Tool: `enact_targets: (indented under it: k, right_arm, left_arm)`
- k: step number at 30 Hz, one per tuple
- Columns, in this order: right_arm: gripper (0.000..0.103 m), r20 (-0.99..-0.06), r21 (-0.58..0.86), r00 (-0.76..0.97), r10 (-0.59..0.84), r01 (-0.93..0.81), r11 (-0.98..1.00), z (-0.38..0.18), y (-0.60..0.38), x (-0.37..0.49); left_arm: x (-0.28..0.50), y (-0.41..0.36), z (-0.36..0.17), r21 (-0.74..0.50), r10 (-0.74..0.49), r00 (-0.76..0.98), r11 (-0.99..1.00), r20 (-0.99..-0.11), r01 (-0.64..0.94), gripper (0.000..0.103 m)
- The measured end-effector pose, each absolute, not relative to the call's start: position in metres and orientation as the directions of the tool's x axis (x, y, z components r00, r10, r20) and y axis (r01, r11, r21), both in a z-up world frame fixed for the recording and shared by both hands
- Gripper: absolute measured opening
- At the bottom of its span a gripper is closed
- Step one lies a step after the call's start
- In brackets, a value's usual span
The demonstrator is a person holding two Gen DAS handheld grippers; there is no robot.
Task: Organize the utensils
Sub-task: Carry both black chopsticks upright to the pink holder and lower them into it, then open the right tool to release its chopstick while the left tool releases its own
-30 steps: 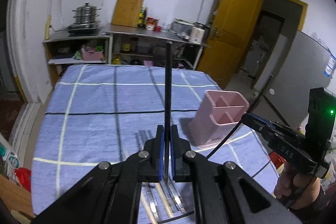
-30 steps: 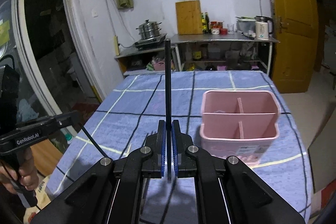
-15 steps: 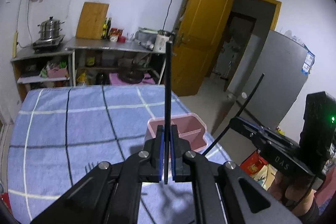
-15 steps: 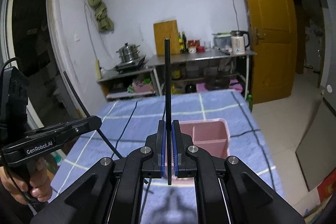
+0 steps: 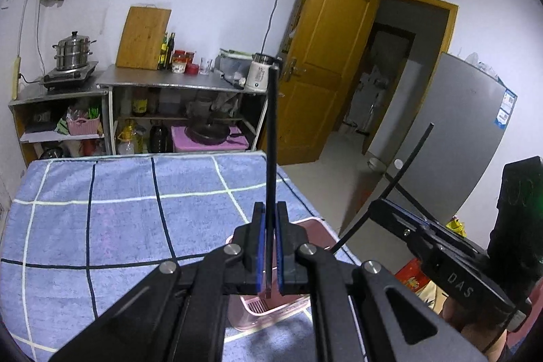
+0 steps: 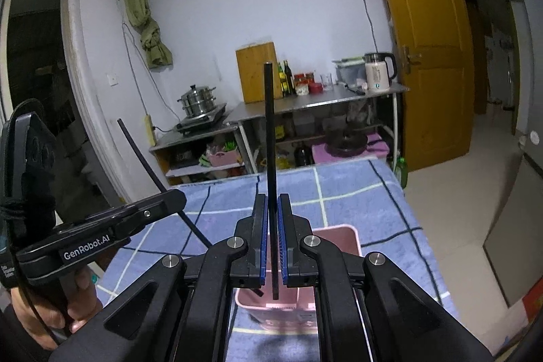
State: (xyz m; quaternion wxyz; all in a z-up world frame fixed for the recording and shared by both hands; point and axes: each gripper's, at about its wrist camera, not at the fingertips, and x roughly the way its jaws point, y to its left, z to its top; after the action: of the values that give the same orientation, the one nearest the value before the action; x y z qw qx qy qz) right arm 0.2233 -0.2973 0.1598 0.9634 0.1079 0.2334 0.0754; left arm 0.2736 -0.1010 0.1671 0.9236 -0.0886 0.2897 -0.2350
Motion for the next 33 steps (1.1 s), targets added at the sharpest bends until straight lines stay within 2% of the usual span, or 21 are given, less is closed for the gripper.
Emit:
enact_targets:
  k: [11,26,29,31,33]
  right_arm:
    - [0.006,-0.544,0.258,0.816,0.198,-0.062,0.964,0.1,-0.3,0.251]
    - [0.007,-0.589,0.249,0.788,0.182,-0.037,0.968,0.082,-0.307,0.253]
    - [0.02,-0.582,0.245,0.795,0.167,-0.024,0.969,0.084,-0.309,0.247]
    - [0.037,-0.577,0.25,0.8,0.165,-0.019,0.968,0.085,-0.31,0.243]
    - [0.044,-0.571,0.253,0.805,0.163,-0.017,0.967,0.086,-0.312,0.239]
  left_arm:
    - [0.29,-0.109,0.12,-0.307,-0.465,0.673,0.885,-0.575,0.349,0.006]
    - [0.282,-0.113,0.108,-0.291,-0.462,0.673,0.887,-0.578,0.359,0.006]
    - [0.278,-0.112,0.11,-0.296,-0.466,0.677,0.885,-0.569,0.359,0.013]
    - [0.275,-0.109,0.112,-0.302,-0.468,0.682,0.884,-0.562,0.357,0.027]
    - [0.27,-0.105,0.114,-0.314,-0.475,0.686,0.88,-0.551,0.357,0.033]
